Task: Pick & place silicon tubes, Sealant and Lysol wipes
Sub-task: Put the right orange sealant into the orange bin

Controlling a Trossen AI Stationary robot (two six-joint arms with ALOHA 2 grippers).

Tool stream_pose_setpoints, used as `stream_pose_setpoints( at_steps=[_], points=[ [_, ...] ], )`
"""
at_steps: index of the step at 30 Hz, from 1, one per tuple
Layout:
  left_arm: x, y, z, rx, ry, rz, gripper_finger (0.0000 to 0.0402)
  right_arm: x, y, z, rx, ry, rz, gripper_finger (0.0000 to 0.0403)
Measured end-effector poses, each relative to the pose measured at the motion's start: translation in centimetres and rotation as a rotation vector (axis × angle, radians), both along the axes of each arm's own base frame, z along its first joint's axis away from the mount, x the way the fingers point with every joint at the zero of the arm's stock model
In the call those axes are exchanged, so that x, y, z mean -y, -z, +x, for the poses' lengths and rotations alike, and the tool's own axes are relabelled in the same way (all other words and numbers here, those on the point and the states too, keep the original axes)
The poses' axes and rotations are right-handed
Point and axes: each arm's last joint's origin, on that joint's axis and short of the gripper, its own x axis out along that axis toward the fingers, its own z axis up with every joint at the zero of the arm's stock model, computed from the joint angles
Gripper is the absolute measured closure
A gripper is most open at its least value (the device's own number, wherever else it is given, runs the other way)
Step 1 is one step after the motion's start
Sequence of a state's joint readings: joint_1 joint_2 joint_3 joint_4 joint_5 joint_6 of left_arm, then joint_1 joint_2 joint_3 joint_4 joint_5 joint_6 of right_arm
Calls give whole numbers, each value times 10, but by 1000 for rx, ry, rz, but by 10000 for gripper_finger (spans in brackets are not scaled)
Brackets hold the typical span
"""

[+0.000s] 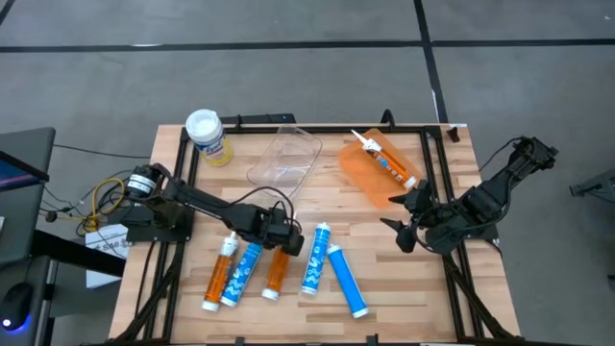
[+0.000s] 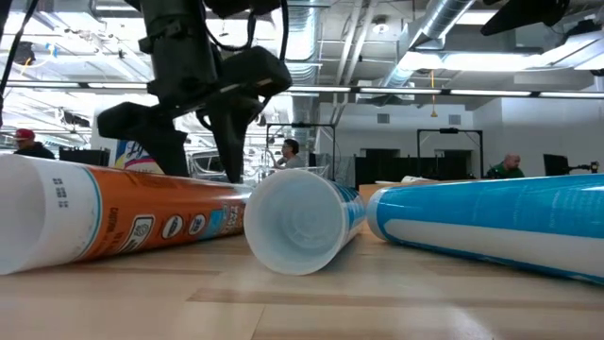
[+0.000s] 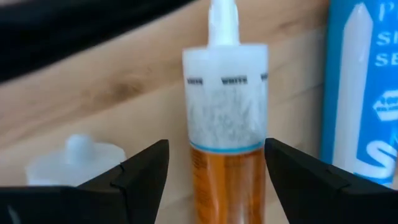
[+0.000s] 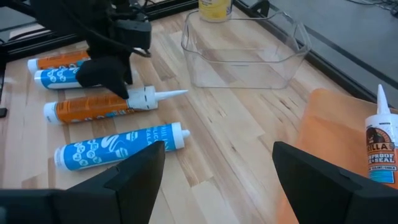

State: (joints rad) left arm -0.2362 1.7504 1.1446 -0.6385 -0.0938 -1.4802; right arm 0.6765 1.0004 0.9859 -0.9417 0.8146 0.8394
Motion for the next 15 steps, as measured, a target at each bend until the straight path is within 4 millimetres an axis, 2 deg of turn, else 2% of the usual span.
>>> stream_pose_setpoints(
  at_steps=[8, 15],
  points=[
    [12, -1, 5, 73, -11, -20, 144, 5, 0, 3, 0, 32, 0, 112],
    [16, 23, 13, 31, -18, -45, 144, 8, 0, 5, -1, 49, 2, 112]
  ],
)
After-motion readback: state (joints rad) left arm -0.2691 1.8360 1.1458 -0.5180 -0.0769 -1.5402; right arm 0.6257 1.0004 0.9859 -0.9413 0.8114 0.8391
